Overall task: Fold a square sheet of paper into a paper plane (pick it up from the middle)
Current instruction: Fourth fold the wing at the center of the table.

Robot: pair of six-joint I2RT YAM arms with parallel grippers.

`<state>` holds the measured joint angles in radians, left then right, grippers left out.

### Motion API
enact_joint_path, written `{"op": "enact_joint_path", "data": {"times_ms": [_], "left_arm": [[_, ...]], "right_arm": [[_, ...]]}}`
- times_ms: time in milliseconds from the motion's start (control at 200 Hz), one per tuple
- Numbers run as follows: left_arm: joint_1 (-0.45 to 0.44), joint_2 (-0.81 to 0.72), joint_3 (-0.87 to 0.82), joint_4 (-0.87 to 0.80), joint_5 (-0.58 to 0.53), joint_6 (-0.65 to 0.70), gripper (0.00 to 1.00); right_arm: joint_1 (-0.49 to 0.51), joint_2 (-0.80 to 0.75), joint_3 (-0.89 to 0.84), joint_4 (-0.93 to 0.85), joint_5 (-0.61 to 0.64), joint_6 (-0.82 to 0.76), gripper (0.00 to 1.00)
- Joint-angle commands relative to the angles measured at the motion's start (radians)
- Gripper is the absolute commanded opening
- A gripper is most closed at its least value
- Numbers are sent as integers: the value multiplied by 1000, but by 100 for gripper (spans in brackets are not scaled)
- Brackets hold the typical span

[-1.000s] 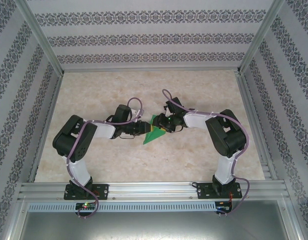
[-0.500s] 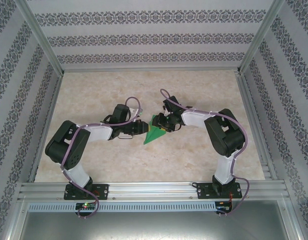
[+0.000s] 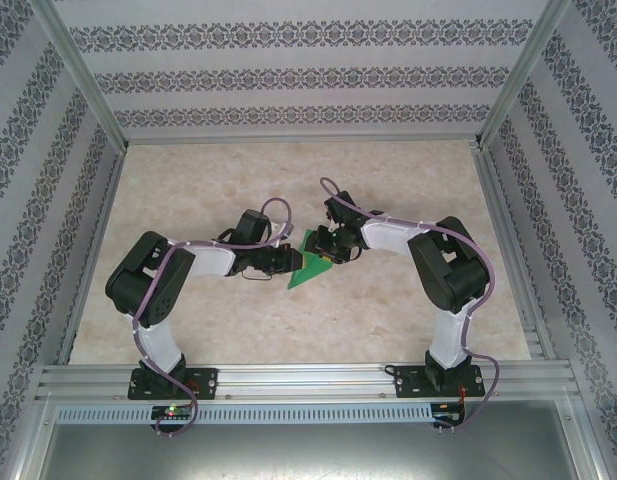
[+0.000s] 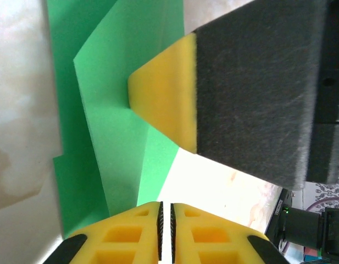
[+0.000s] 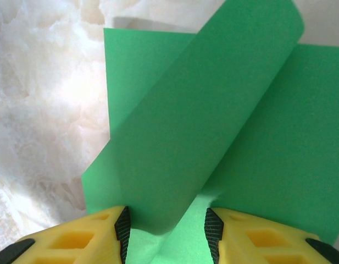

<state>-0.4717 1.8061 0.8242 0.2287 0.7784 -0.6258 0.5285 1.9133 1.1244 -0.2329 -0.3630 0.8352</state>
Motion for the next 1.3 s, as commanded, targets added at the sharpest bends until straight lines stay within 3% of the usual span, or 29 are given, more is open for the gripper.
{"op": "enact_joint_path", "data": {"times_ms": [0,425,1294], "left_arm": [[-10,19,28,-51,-20,36,15],[-9,39,45,-87,-64,44,13],[-7,59,54,-130,-96,57,11]], "right_arm": [[2,66,-26,-130,101,3,45],[7,69,-27,-130,108,-10,45],[11,124,-5,-193,147,3,32]]}}
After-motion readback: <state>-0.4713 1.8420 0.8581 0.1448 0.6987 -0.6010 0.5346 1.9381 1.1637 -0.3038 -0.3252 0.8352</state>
